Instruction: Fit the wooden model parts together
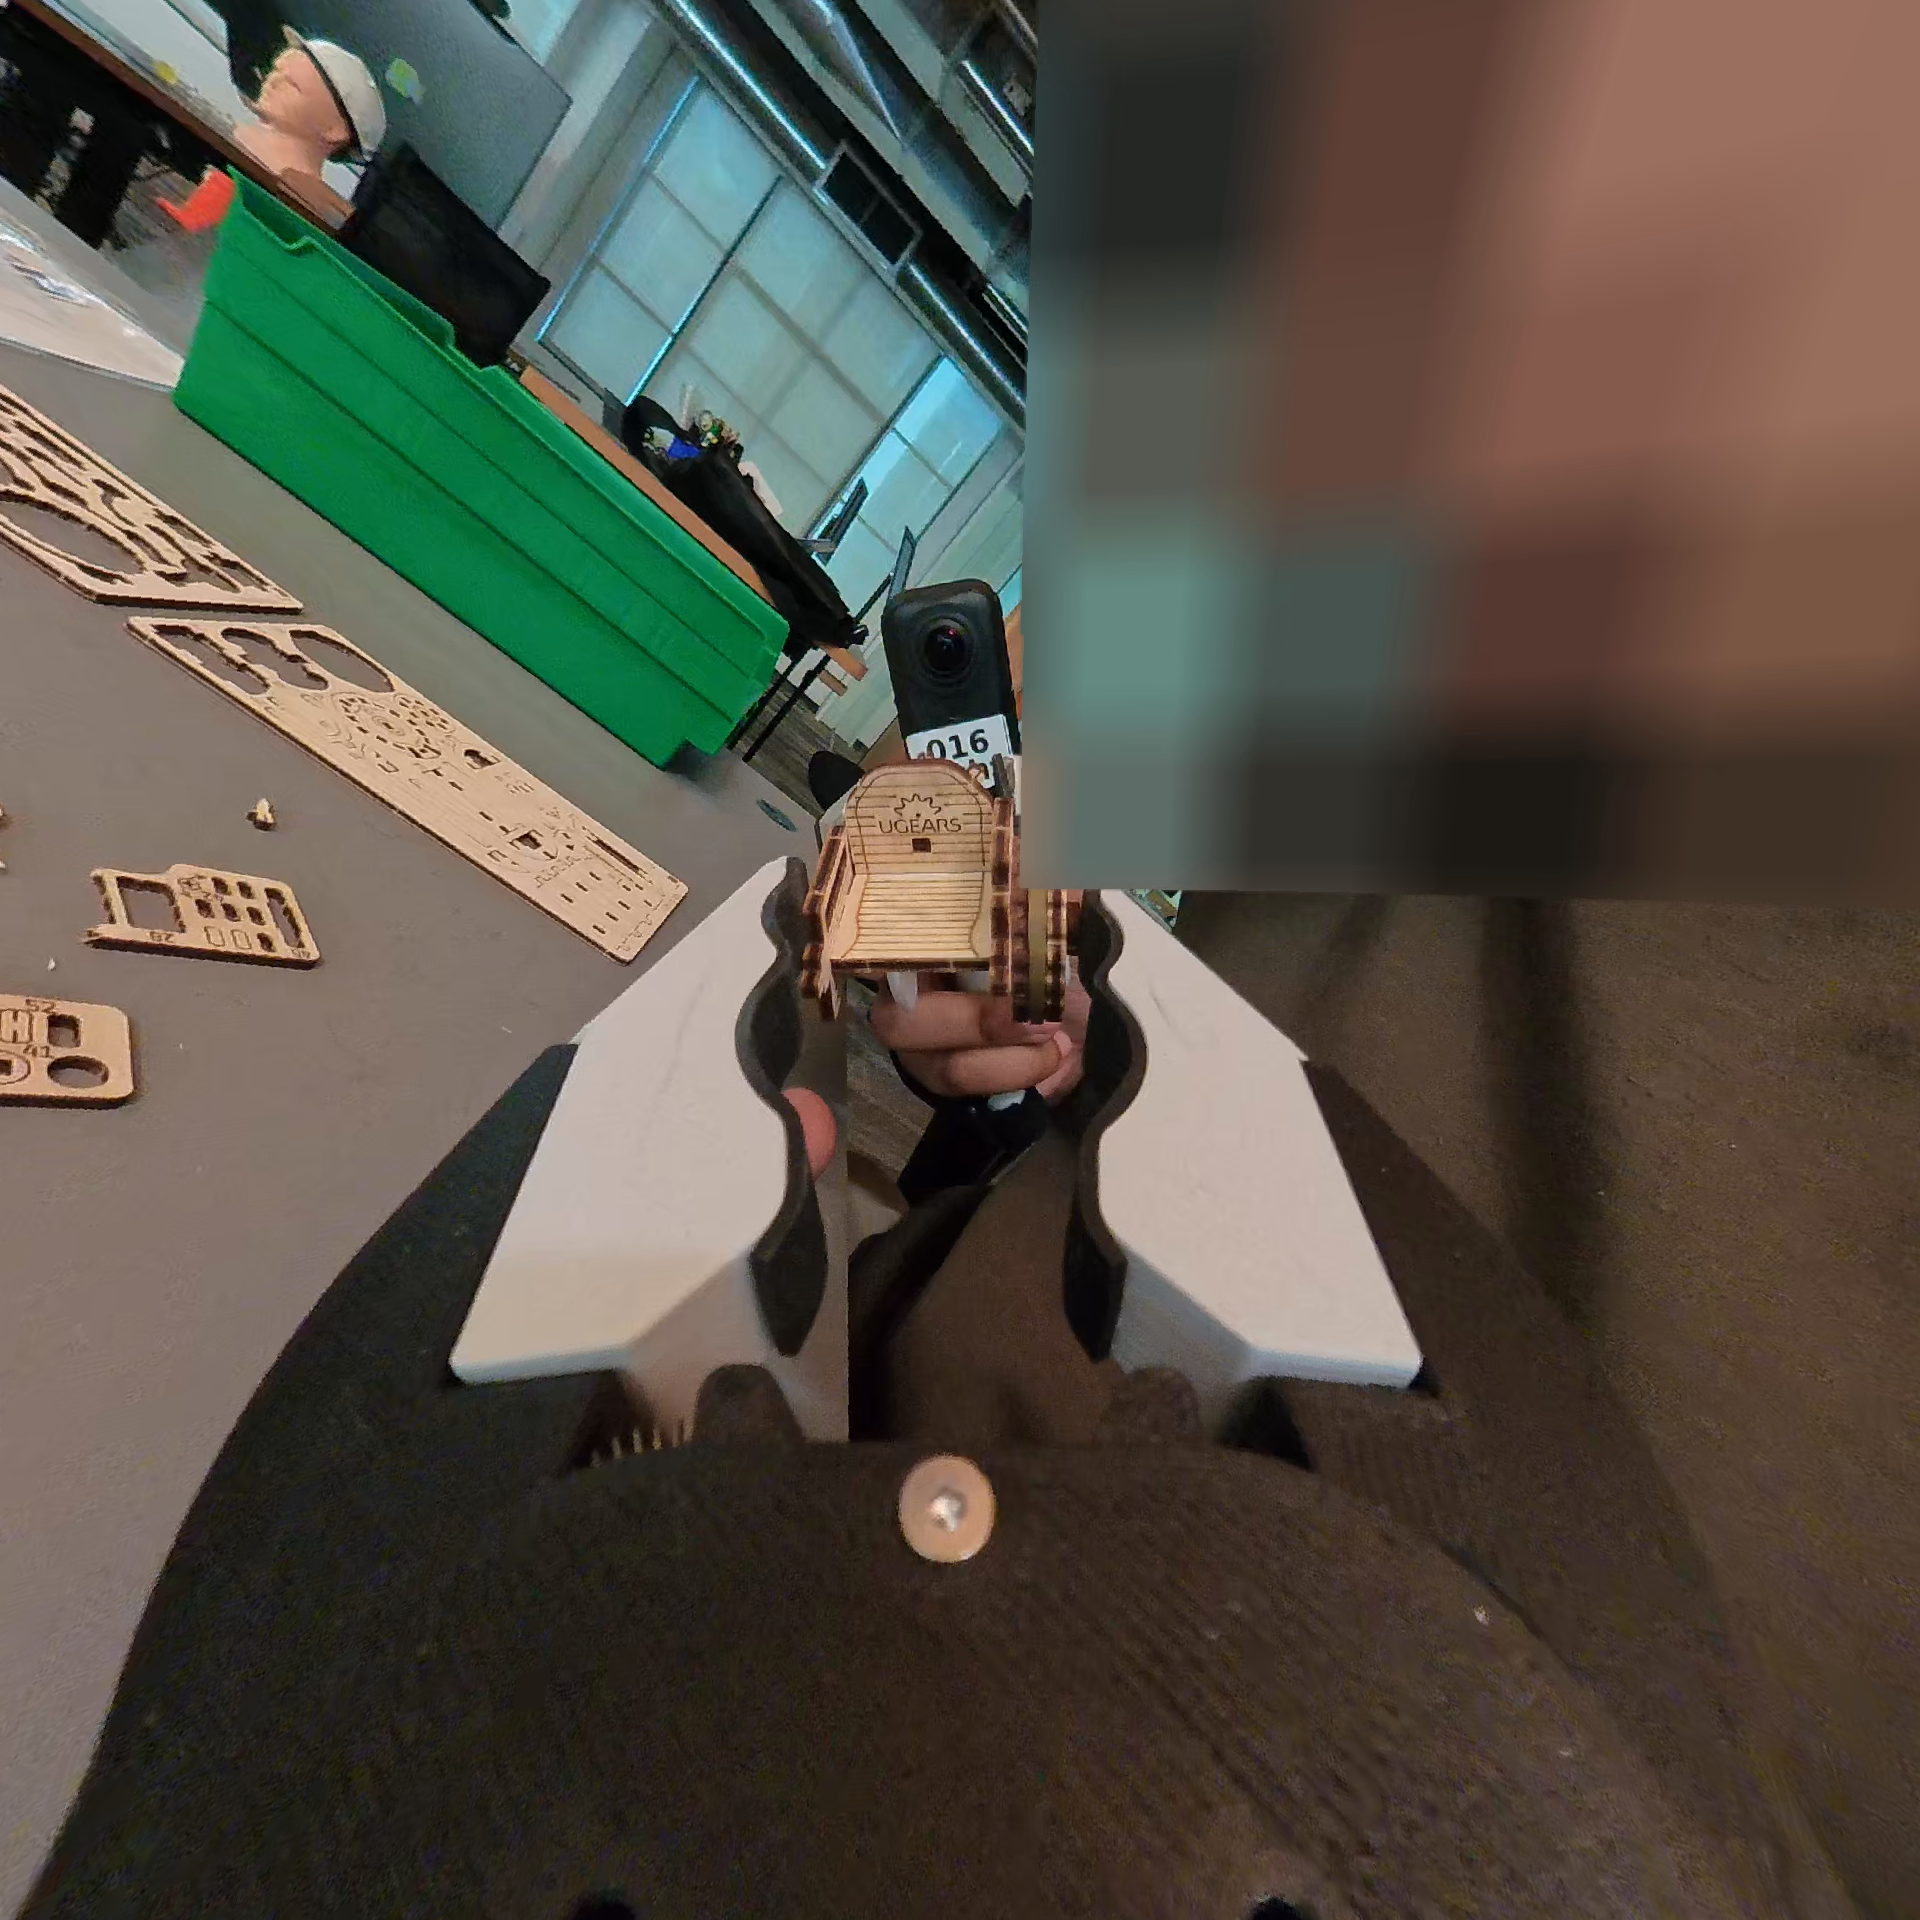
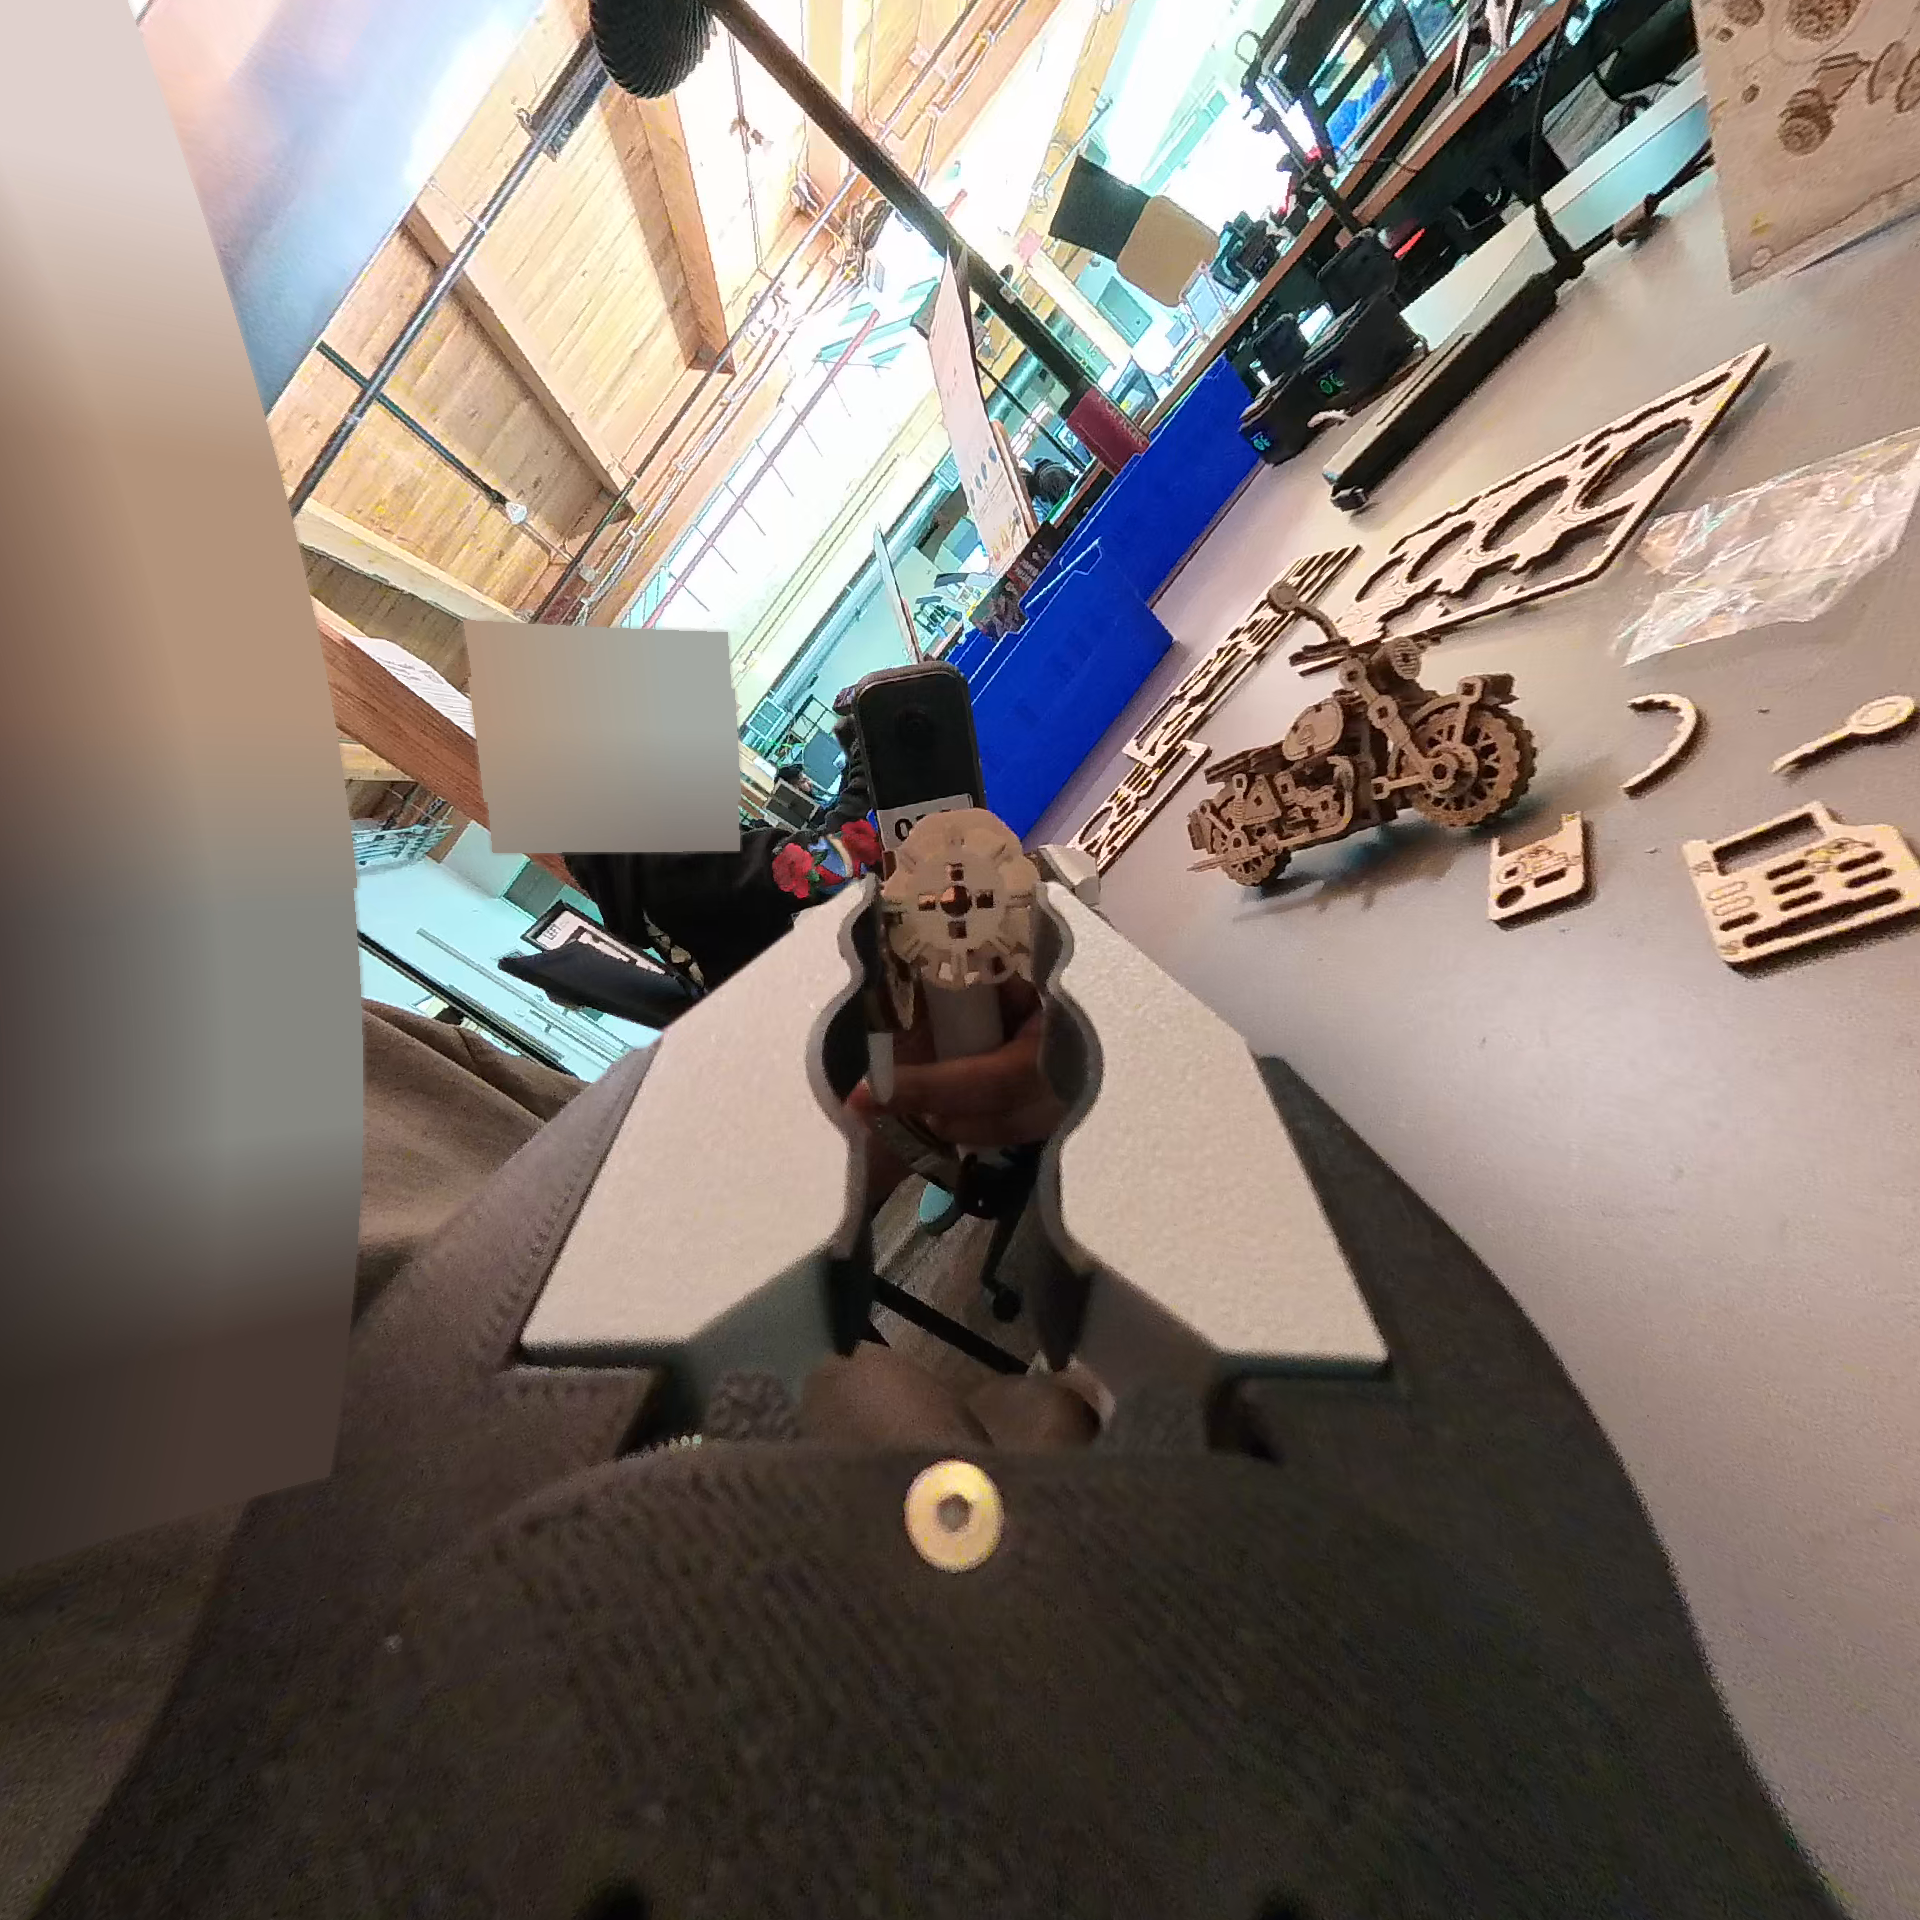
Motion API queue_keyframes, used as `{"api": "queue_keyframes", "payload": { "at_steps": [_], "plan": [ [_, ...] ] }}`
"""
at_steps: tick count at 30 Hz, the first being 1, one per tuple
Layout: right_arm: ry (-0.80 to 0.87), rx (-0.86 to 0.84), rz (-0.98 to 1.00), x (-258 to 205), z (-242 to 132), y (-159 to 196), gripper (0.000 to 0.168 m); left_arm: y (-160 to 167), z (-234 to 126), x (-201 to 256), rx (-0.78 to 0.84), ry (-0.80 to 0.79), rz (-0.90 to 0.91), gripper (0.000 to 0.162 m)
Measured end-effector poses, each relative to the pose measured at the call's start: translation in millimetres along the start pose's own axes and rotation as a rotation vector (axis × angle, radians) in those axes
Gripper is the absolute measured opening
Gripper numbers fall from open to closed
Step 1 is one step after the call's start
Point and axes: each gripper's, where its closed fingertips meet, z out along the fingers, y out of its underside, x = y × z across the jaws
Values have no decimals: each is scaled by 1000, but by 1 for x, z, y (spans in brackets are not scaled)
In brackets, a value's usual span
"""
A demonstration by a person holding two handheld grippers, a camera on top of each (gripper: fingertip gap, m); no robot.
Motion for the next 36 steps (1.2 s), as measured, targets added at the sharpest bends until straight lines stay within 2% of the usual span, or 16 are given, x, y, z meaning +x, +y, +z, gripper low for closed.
{"api": "queue_keyframes", "payload": {
  "at_steps": [11, 19, 23, 36],
  "plan": [
    [-18, 0, 37, 4, -1, -1, 26, 1, 2, -4, -13, -21, -23, 50],
    [-100, -15, 358, 25, -6, -1, 27, 8, 7, -21, -22, -123, -174, 50],
    [-133, -13, 438, 27, -7, 0, 27, 10, 8, -20, 0, -121, -227, 50],
    [-115, -20, 250, 15, -6, 0, 26, 7, 8, -10, 67, -139, -237, 50]
  ]
}}
